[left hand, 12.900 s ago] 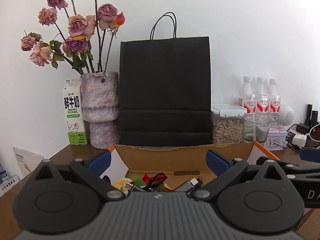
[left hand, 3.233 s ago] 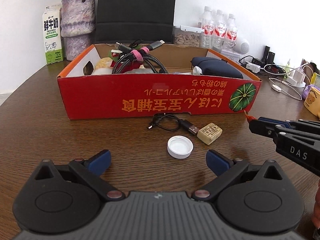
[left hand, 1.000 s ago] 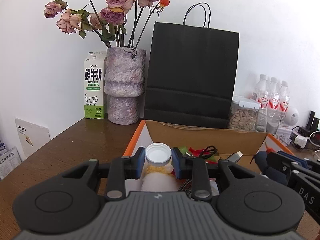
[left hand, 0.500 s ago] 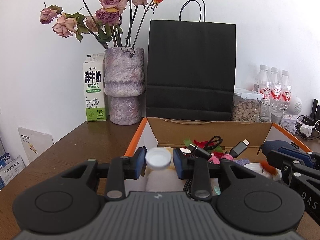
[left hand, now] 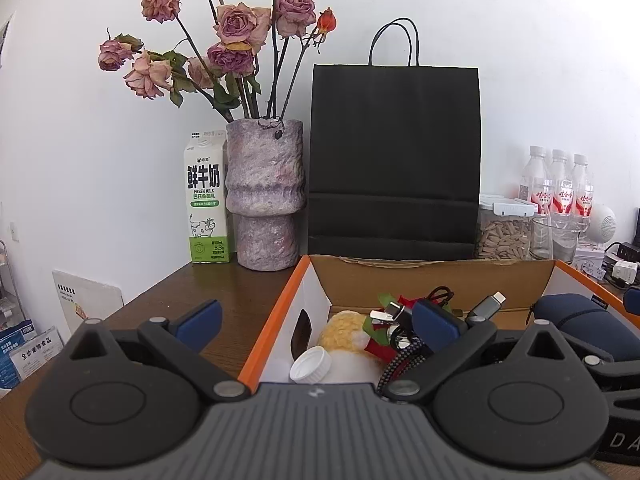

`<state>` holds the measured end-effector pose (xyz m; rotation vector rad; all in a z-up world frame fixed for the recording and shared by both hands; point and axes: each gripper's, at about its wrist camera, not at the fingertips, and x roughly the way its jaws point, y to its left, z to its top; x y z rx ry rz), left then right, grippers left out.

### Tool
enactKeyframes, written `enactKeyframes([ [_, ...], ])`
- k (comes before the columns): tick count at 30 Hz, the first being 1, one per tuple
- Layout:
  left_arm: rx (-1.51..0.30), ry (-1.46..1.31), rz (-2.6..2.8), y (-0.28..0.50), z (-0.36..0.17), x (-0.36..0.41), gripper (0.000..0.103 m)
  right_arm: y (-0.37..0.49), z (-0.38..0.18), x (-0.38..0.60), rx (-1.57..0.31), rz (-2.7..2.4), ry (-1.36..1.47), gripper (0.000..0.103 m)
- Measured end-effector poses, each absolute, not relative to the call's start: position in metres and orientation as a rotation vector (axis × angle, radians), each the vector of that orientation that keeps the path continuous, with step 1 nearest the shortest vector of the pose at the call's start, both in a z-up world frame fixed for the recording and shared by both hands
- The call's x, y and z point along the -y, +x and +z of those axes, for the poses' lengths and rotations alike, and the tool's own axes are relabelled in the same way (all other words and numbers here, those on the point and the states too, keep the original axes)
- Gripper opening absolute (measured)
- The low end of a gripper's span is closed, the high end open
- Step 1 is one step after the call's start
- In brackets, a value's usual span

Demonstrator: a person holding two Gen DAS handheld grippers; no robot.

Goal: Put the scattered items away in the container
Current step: 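Withdraw both tools from the box back toward the table items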

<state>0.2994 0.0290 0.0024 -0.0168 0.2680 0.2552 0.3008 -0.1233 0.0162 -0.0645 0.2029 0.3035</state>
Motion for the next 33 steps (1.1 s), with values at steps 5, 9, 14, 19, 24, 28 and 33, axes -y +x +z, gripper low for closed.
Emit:
enactKeyframes([
  [5, -0.270, -0.014, 0.252, 0.299, 0.001, -0.028, 0.103, 0.300, 0.016, 0.122, -0.200, 0.306, -0.069, 0.103],
  [9, -0.261, -0.018, 0.255, 0.297, 0.001, -0.028, 0.103, 0.296, 0.016, 0.122, -0.182, 0.293, -0.073, 0.103],
  [14, -0.262, -0.037, 0.250, 0.287, 0.002, -0.029, 0.103, 0.285, 0.019, 0.128, -0.156, 0.289, -0.065, 0.103],
  [19, -0.247, -0.046, 0.240, 0.267, 0.004, -0.028, 0.103, 0.270, 0.019, 0.135, -0.142, 0.280, -0.075, 0.103],
  [24, -0.258, -0.043, 0.221, 0.250, 0.003, -0.027, 0.103, 0.253, 0.019, 0.146, -0.135, 0.274, -0.075, 0.103],
  [28, -0.257, -0.060, 0.206, 0.234, 0.005, -0.029, 0.103, 0.240, 0.020, 0.153, -0.147, 0.280, -0.067, 0.103],
  [33, -0.328, -0.071, 0.163, 0.225, 0.001, -0.028, 0.103, 0.228, 0.016, 0.158, -0.199, 0.308, -0.060, 0.103],
])
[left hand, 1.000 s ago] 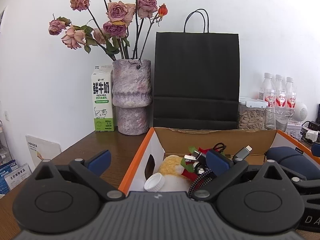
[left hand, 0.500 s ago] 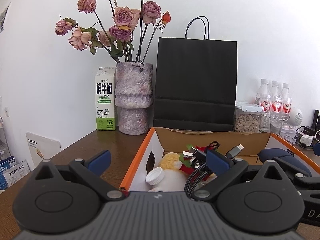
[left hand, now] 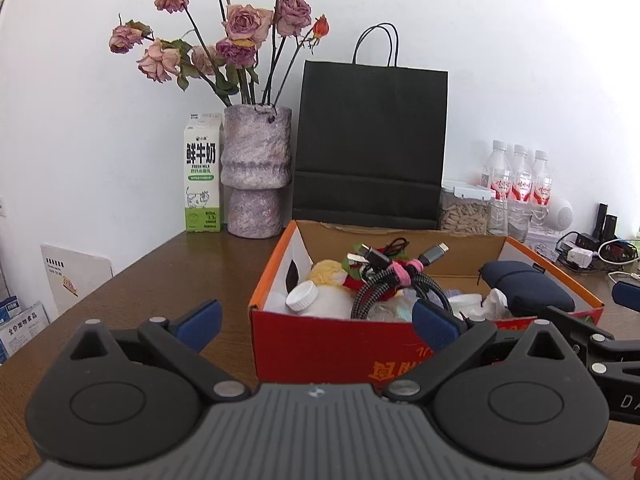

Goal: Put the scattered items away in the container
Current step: 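Withdraw both tools from the box back toward the table items, then lower the right tool onto the tan printed block and close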

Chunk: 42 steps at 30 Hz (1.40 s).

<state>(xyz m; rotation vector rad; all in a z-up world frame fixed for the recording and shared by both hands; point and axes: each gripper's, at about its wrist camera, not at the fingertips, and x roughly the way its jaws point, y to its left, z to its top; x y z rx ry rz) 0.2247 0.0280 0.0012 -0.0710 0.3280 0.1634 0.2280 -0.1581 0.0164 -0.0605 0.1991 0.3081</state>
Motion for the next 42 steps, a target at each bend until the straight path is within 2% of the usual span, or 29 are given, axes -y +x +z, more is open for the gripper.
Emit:
enactKeyframes([
  [9, -0.479, -0.068, 0.140, 0.217, -0.011, -0.025, 0.103, 0.223, 0.006, 0.160, -0.394, 0.376, -0.054, 0.103],
  [17, -0.610, -0.124, 0.126, 0.227, -0.024, -0.033, 0.103, 0.227, -0.005, 0.151, -0.489, 0.368, -0.109, 0.103],
  [23, -0.628, -0.128, 0.123, 0.228, -0.026, -0.033, 0.103, 0.233, -0.007, 0.151, -0.531, 0.358, -0.110, 0.103],
  [30, -0.637, -0.121, 0.125, 0.230, -0.026, -0.032, 0.103, 0.256, -0.021, 0.148, -0.689, 0.308, -0.115, 0.103],
  [42, -0.648, -0.135, 0.130, 0.230, -0.027, -0.034, 0.103, 0.264, -0.022, 0.147, -0.699, 0.269, -0.077, 0.103],
])
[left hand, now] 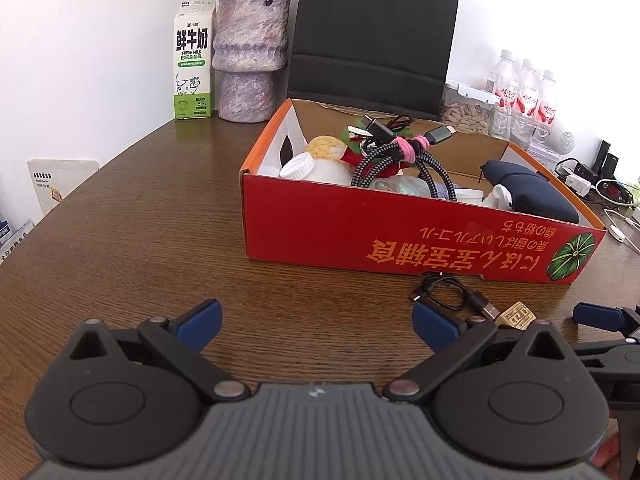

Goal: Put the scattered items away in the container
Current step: 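Lower the right tool onto the tan printed block and close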

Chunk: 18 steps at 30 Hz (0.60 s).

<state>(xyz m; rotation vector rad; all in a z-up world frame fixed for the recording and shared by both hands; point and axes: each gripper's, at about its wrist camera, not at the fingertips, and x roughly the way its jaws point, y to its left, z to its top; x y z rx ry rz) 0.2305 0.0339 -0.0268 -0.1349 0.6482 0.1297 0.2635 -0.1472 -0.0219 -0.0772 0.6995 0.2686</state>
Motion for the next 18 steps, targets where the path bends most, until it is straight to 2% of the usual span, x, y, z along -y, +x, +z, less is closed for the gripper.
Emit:
enactKeyframes([
  [5, -0.646, -0.128, 0.133, 0.231, -0.027, -0.033, 0.103, 0.265, -0.021, 0.149, -0.695, 0.282, -0.070, 0.102],
  [6, -0.647, -0.125, 0.134, 0.231, -0.027, -0.033, 0.103, 0.263, -0.020, 0.148, -0.682, 0.293, -0.074, 0.093],
  [7, -0.648, -0.124, 0.134, 0.231, -0.027, -0.032, 0.103, 0.260, -0.019, 0.148, -0.666, 0.315, -0.074, 0.072],
  [8, -0.649, -0.124, 0.134, 0.231, -0.027, -0.032, 0.103, 0.258, -0.017, 0.148, -0.651, 0.340, -0.071, 0.059],
  [9, -0.650, -0.124, 0.133, 0.231, -0.027, -0.032, 0.103, 0.255, -0.017, 0.147, -0.642, 0.359, -0.072, 0.032],
  [10, -0.650, -0.124, 0.133, 0.231, -0.028, -0.032, 0.103, 0.255, -0.017, 0.147, -0.642, 0.367, -0.065, 0.029],
  [18, -0.657, -0.117, 0.131, 0.232, -0.029, -0.031, 0.103, 0.256, -0.014, 0.149, -0.642, 0.378, -0.045, 0.029],
])
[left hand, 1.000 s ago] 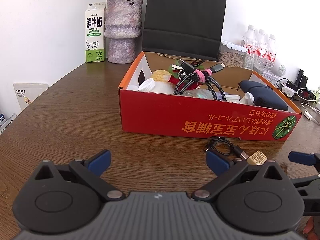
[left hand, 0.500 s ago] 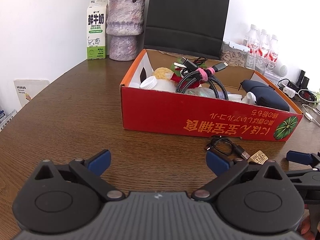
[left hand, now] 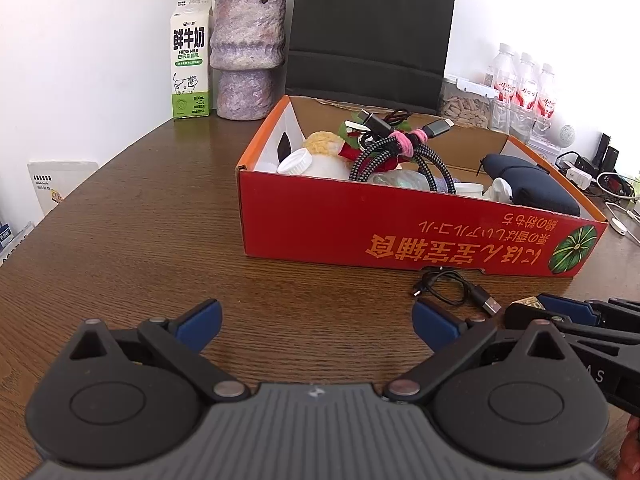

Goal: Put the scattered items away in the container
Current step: 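Lower the right tool onto the tan printed block and close, then close left tool on the black USB cable while right tool holds the block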

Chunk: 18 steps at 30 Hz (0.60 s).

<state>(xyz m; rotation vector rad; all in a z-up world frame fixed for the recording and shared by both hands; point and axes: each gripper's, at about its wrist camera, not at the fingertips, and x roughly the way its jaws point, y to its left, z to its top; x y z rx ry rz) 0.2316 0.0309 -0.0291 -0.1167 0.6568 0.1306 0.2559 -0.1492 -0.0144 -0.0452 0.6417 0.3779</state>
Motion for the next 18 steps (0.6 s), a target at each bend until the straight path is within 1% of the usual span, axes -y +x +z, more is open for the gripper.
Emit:
enactKeyframes([
  [10, -0.665, -0.078, 0.108, 0.236, -0.035, -0.020, 0.103, 0.261, -0.015, 0.175, -0.637, 0.286, 0.016, 0.029],
  [18, -0.682, -0.141, 0.004, 0.256, -0.035, 0.019, 0.103, 0.264, -0.015, 0.189, -0.622, 0.291, 0.001, 0.029],
])
